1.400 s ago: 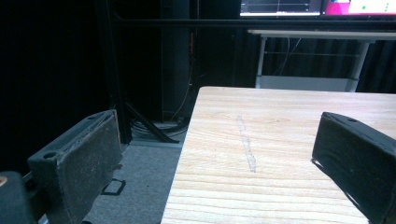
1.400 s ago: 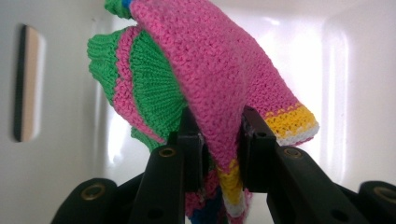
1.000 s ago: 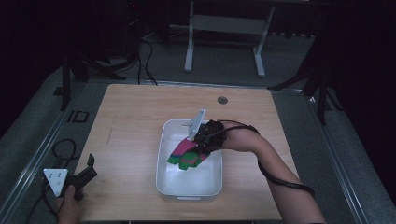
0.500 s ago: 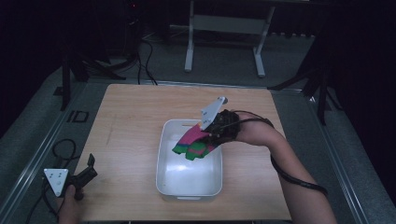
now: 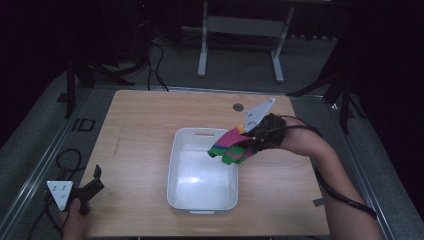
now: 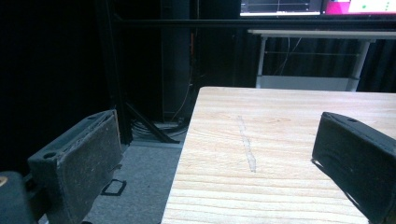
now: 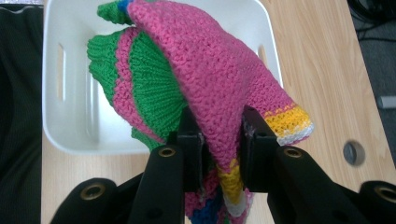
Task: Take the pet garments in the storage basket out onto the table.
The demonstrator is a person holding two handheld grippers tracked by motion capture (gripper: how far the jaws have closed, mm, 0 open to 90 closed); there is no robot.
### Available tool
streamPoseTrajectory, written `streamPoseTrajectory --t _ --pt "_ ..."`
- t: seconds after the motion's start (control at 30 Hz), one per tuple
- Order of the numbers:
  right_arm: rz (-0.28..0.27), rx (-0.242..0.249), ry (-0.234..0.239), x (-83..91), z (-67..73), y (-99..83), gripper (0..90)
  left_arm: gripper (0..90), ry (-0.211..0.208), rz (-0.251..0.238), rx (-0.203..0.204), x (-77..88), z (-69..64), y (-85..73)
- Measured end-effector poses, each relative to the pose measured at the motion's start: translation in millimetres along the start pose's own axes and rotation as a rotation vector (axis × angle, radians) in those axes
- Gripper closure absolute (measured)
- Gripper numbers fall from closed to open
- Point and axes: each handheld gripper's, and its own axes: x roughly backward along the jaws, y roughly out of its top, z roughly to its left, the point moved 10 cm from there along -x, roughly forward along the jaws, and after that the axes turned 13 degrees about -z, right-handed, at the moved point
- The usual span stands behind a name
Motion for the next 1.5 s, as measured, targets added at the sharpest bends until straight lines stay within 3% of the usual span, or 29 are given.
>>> streamPoseTrajectory --t 0.53,0.73,1.03,1.23,1.3,1.4,1.5 --pt "-0.007 -0.117 -0.120 70.6 -11.3 -56.7 72.9 1.9 0.001 0.000 -0.001 0.0 -0.1 0.0" --pt "-0.009 -0.159 -0.141 81.0 -8.8 -79.9 72.7 1.9 0.001 0.000 -0.002 -0.1 -0.2 0.0" --pt "-0.006 -0.219 -0.105 56.2 -0.6 -112.1 72.4 1.9 0.000 0.002 0.000 0.2 -0.3 -0.2" --pt "-0.010 -0.277 -0.078 22.7 3.4 -146.6 72.2 1.9 -0.001 0.003 -0.003 0.2 -0.4 -0.3" --pt "0.010 -0.300 -0.059 13.4 4.8 -156.8 72.2 1.9 -0.001 0.004 -0.003 0.1 -0.5 -0.3" --pt "0.084 -0.331 -0.042 -2.6 5.4 -175.3 72.2 1.9 -0.003 0.005 -0.007 0.2 -0.7 -0.5" --pt "0.133 -0.335 -0.027 -18.2 6.0 -188.8 72.1 1.9 -0.002 0.005 -0.004 0.1 -0.6 -0.4"
